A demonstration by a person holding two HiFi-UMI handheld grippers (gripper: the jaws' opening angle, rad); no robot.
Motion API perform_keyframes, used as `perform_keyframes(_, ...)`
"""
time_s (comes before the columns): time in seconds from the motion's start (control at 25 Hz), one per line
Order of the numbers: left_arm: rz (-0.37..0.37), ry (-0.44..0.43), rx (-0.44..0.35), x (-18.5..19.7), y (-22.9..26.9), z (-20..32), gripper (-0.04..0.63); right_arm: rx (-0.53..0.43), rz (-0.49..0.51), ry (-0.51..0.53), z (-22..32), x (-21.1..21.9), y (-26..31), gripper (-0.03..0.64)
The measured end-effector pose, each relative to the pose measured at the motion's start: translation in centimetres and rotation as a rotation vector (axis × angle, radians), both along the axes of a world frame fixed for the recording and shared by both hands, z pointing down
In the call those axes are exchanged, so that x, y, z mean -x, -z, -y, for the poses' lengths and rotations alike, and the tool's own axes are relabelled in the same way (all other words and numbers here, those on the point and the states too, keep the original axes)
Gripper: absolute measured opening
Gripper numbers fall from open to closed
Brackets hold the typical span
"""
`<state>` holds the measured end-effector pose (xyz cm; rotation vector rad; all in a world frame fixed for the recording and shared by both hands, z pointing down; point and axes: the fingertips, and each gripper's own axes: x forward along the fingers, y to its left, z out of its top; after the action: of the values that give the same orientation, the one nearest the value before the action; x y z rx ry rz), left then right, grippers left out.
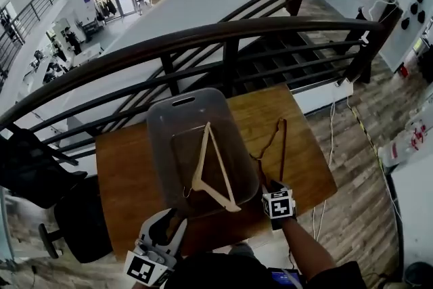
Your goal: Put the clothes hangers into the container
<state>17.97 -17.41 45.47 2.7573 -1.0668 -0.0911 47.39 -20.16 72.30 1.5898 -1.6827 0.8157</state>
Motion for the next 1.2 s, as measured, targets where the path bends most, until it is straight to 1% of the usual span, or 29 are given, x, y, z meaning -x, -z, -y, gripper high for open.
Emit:
perform_keyframes(0.12, -0.001, 0.058, -0.002, -0.1, 0.3, 0.0, 0.12, 0.029, -0.003, 0.037, 0.4, -0.2, -0.7, 0.117)
perform_keyframes(0.28, 0.008, 0.104, -0.007, 0.0, 0.7, -0.3, 0.12, 0.072, 0.016, 0.053, 0.7, -0.4, -1.6, 0.107)
perform_keyframes(0.44, 0.035, 0.125, -0.011, 0.1, 0.6, -0.6, 0.12, 0.093, -0.006, 0.059, 0.7, -0.7, -2.0, 0.092)
perform_keyframes(0.56, 0.034, 0.138, -0.012, 0.3, 0.6, -0.6, 0.12, 0.113, 0.01, 0.047, 0.4, -0.4, -2.3, 0.064)
perform_keyframes(0.68, 0.033, 0.141, -0.014, 0.4, 0.7, -0.5, 0.12, 0.106, 0.022, 0.04, 0.5, -0.2, -2.3, 0.044)
perform_keyframes(0.84, 0.038, 0.138, -0.01, 0.4, 0.6, -0.4, 0.12, 0.12, 0.035, 0.026, 0.5, -0.5, -2.0, 0.02)
perform_keyframes(0.96, 0.043, 0.126, -0.01, 0.5, 0.5, -0.3, 0.12, 0.084, 0.037, 0.039, 0.7, -0.8, -1.5, 0.008)
perform_keyframes(1.08, 0.04, 0.111, -0.016, 0.2, 0.6, 0.0, 0.12, 0.036, 0.061, 0.019, 1.1, -1.6, 0.8, 0.008)
perform_keyframes(1.2, 0.032, 0.091, -0.027, -0.4, 0.9, 0.4, 0.12, -0.014, 0.036, 0.018, 1.4, -2.9, 2.7, 0.008)
